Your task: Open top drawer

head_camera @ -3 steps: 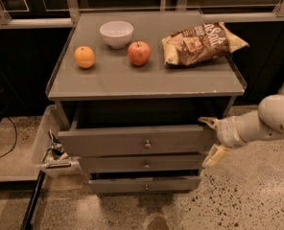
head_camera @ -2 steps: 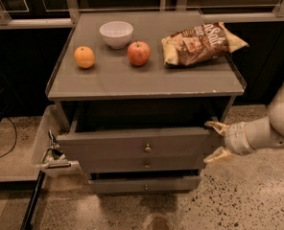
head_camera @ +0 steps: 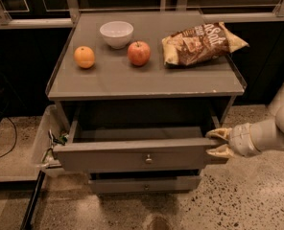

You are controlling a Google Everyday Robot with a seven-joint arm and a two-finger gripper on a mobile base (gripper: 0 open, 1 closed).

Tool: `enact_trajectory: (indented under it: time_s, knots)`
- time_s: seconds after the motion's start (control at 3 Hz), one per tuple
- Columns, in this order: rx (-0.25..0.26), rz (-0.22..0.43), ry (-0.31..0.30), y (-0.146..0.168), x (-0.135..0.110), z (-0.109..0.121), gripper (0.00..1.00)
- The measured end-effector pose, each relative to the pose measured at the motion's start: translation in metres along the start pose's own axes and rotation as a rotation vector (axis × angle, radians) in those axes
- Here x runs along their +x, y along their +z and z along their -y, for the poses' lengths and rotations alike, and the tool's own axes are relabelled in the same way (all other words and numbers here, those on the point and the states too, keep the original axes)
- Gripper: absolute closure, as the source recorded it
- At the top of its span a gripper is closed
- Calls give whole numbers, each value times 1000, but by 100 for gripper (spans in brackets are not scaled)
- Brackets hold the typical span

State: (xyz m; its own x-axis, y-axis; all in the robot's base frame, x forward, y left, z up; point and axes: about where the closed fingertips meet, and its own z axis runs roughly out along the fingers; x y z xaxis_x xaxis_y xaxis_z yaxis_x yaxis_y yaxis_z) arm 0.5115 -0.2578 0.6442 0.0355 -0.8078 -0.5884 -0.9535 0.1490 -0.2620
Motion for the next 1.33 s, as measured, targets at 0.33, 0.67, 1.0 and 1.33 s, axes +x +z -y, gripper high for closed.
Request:
enact_trajectory:
  time_s: [0.33,0.67,1.0,1.33]
  knots:
    - [0,0,0,-4,-3,1,100]
    - [0,0,0,-4,-3,1,89]
    - [-13,9,-5,0,-7,2,65]
    - [-30,15,-17,5,-10,1,43]
